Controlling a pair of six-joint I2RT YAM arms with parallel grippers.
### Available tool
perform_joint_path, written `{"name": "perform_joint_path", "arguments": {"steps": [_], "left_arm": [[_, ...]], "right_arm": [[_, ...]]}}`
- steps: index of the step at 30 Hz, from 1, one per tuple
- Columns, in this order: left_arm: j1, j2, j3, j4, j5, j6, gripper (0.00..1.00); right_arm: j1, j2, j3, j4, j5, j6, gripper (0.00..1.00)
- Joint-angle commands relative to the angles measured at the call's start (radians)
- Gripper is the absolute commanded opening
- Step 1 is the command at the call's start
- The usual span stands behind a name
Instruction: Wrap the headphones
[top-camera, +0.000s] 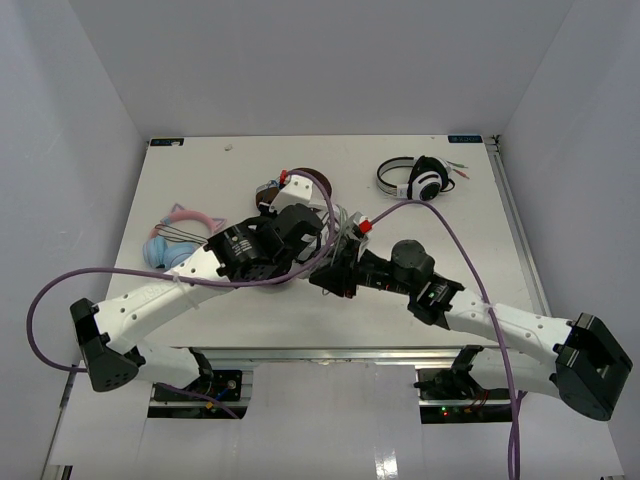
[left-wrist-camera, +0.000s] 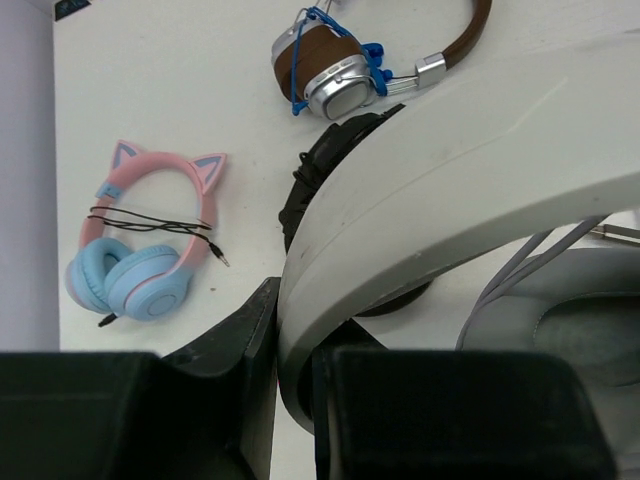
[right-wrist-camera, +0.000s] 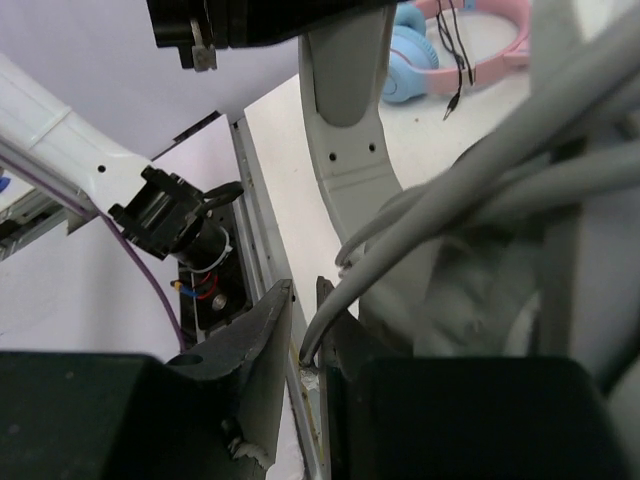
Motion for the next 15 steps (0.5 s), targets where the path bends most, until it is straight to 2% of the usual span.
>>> {"name": "perform_joint_path", "arguments": {"steps": [1, 15], "left_arm": [[-0.002, -0.081, 0.019, 0.072, 0.098, -0.130, 0.00], [-0.002, -0.192, -0.005, 0.089, 0.148, -0.264, 0.00]], "right_arm": [[0.048, 0.017, 0.020, 0.087, 0.143, -0.055, 0.22], [0.211, 0.031, 0.023, 0.102, 0.497, -0.160, 0.23]]}}
